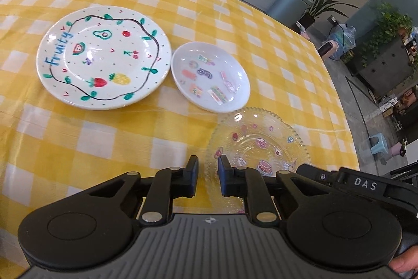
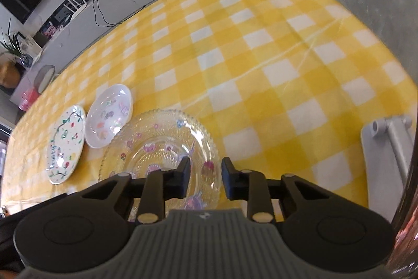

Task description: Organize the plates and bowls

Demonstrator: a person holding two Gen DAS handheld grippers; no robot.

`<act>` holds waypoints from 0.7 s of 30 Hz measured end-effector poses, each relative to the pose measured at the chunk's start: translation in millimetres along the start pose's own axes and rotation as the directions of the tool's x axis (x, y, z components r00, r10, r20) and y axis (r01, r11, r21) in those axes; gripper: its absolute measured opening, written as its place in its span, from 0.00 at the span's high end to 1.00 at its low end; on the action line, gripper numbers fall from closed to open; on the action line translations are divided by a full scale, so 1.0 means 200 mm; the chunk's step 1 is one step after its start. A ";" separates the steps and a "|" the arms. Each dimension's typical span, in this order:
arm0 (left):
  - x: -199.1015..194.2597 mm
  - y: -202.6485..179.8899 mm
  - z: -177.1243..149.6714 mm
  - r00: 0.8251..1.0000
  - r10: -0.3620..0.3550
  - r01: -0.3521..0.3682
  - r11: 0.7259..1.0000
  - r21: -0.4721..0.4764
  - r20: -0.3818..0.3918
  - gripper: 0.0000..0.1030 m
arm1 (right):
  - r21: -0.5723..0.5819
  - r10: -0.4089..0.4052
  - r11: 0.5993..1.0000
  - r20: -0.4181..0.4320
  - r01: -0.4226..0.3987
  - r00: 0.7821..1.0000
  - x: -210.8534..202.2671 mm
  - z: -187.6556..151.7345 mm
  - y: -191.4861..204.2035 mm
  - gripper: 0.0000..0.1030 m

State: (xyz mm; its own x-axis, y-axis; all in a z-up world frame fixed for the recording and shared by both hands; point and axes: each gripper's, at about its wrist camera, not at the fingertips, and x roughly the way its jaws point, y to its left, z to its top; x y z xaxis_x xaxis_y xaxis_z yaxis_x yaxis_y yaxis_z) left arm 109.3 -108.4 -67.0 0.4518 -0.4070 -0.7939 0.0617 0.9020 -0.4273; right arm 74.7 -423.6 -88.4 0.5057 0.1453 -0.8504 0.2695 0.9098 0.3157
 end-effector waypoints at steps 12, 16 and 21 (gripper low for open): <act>0.01 0.01 0.01 1.000 -0.010 0.010 1.000 0.004 -0.006 0.83 | -0.008 0.013 1.000 0.001 -0.013 1.000 0.01 0.00 0.00 0.70; 0.01 0.00 0.01 1.000 -0.024 0.024 1.000 0.004 -0.009 0.89 | -0.003 0.017 1.000 -0.001 -0.018 1.000 0.02 0.00 0.00 0.75; 0.00 -0.01 0.00 1.000 -0.007 0.007 1.000 0.022 0.005 0.90 | 0.042 0.021 0.999 -0.004 -0.021 1.000 0.01 -0.01 -0.03 0.86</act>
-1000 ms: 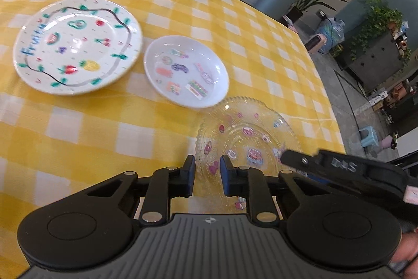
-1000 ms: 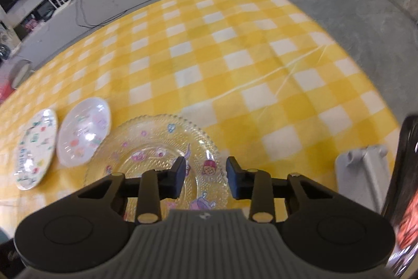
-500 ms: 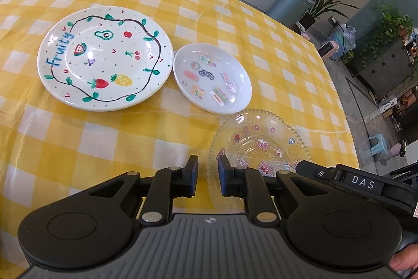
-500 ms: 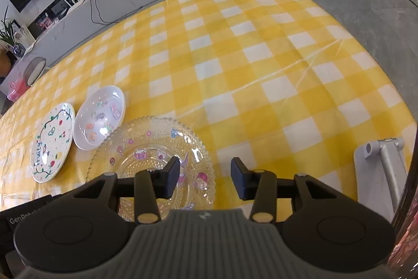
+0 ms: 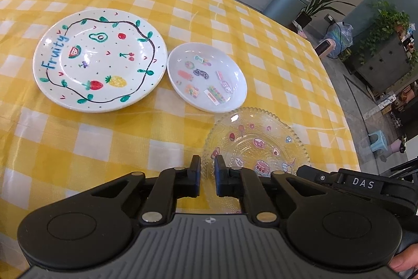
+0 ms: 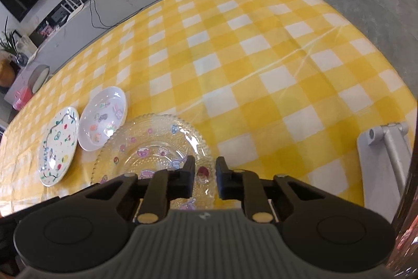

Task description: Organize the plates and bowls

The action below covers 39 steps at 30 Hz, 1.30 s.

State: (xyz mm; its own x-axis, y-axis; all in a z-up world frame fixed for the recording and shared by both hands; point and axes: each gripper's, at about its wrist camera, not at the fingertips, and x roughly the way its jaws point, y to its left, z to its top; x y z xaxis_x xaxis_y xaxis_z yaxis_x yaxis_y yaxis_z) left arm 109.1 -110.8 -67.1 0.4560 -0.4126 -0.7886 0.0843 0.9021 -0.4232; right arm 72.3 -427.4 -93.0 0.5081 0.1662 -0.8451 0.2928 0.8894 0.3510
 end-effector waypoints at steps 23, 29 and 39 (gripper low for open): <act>-0.35 0.19 -0.16 0.996 0.055 -0.053 0.998 -0.027 0.075 0.93 | 0.004 0.157 0.988 -0.108 -0.157 0.982 -0.14 -0.21 0.15 0.93; -0.44 0.20 -0.23 0.993 0.080 -0.079 0.997 -0.022 0.085 0.92 | -0.044 0.153 0.986 -0.107 -0.158 0.983 -0.20 -0.27 0.20 0.92; -0.47 0.23 -0.32 0.989 0.122 -0.120 0.992 -0.029 0.087 0.92 | -0.152 0.082 0.983 -0.129 -0.102 0.988 -0.22 -0.36 0.27 0.92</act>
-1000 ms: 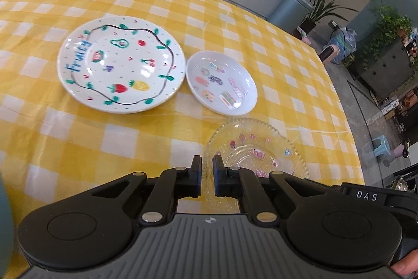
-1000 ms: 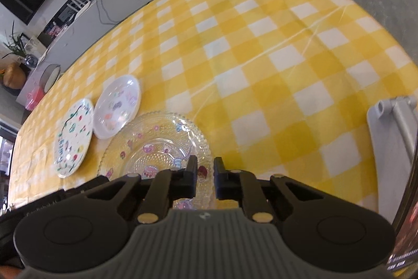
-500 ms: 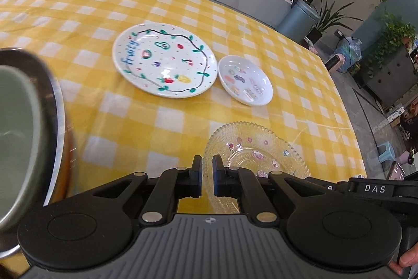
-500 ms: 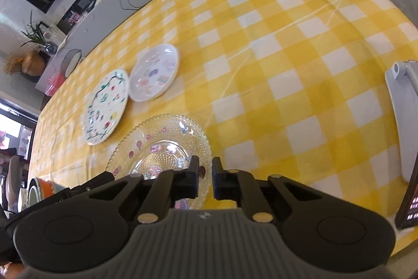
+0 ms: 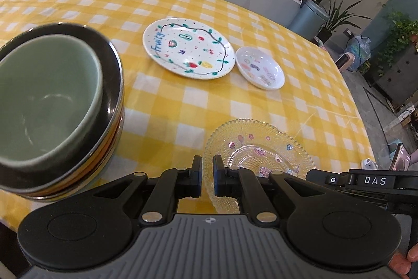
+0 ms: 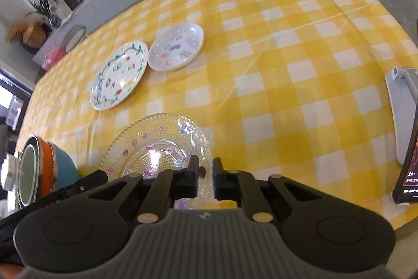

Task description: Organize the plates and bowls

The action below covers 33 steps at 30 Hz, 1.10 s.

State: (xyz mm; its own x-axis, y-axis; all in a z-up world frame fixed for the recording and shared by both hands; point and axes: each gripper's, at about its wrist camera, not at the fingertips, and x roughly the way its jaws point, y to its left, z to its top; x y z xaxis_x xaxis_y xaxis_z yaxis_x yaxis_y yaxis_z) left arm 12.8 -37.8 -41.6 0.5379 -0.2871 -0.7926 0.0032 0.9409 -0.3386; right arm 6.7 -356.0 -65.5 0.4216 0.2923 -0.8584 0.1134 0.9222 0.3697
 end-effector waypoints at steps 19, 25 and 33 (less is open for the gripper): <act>0.05 0.01 -0.05 0.997 0.077 -0.077 0.996 0.050 -0.009 0.92 | -0.100 -0.064 0.993 -0.091 0.055 0.994 0.10 -0.02 0.07 0.91; 0.04 -0.01 -0.06 0.996 0.094 -0.094 0.992 0.081 -0.003 0.92 | -0.104 -0.066 0.993 -0.091 0.057 0.994 0.11 -0.01 0.08 0.91; 0.02 -0.01 -0.04 0.996 0.081 -0.083 0.993 0.082 0.026 0.85 | -0.096 -0.054 0.994 -0.069 0.048 0.996 0.08 -0.01 0.07 0.80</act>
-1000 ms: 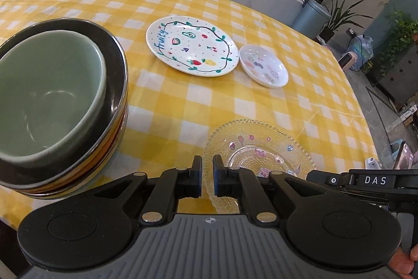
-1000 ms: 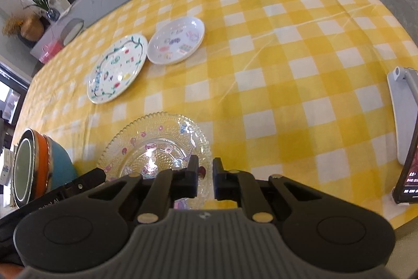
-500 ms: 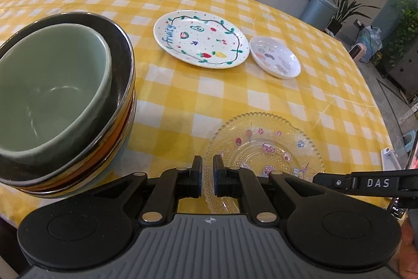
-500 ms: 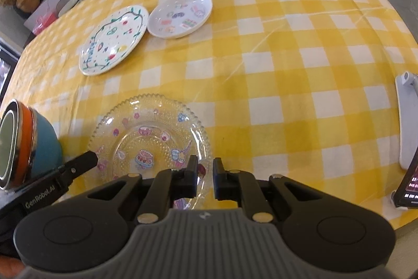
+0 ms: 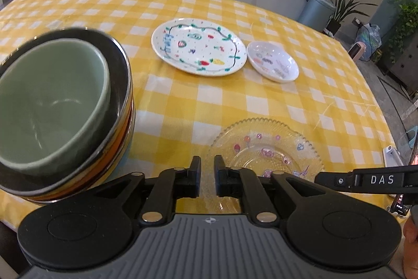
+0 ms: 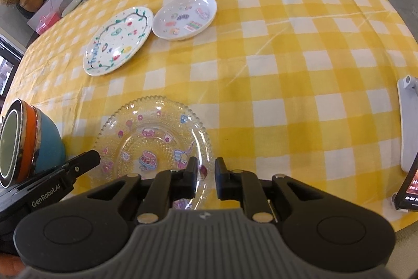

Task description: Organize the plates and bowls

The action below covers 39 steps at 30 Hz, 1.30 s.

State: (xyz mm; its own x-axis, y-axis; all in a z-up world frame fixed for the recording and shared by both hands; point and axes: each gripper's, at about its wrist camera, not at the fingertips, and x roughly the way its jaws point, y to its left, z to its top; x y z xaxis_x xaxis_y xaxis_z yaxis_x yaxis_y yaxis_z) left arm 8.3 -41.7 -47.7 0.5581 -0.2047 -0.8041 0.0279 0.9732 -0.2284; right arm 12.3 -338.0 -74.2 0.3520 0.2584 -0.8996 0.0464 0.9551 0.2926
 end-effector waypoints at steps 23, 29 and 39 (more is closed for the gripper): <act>-0.06 -0.08 0.37 0.994 -0.113 0.113 0.987 0.113 -0.008 0.62 | -0.023 0.092 0.996 0.255 -0.089 0.963 -0.07 0.14 0.11 0.60; -0.02 -0.07 0.57 0.991 -0.114 0.126 0.967 0.222 -0.066 0.61 | 0.074 0.141 0.984 0.228 -0.161 0.963 0.02 0.24 0.10 0.60; 0.14 0.09 0.83 0.997 -0.053 0.068 0.958 0.278 -0.060 0.49 | 0.172 0.222 0.948 0.251 -0.269 0.942 0.17 0.40 0.17 0.60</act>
State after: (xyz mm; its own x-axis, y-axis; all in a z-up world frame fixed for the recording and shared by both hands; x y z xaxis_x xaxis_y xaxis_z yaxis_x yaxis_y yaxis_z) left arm 162.5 -12.8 17.1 0.5049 -0.2621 -0.8224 0.2954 0.9477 -0.1207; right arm 100.6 -309.0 -69.3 0.5763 0.4197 -0.7013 0.1098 0.8105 0.5753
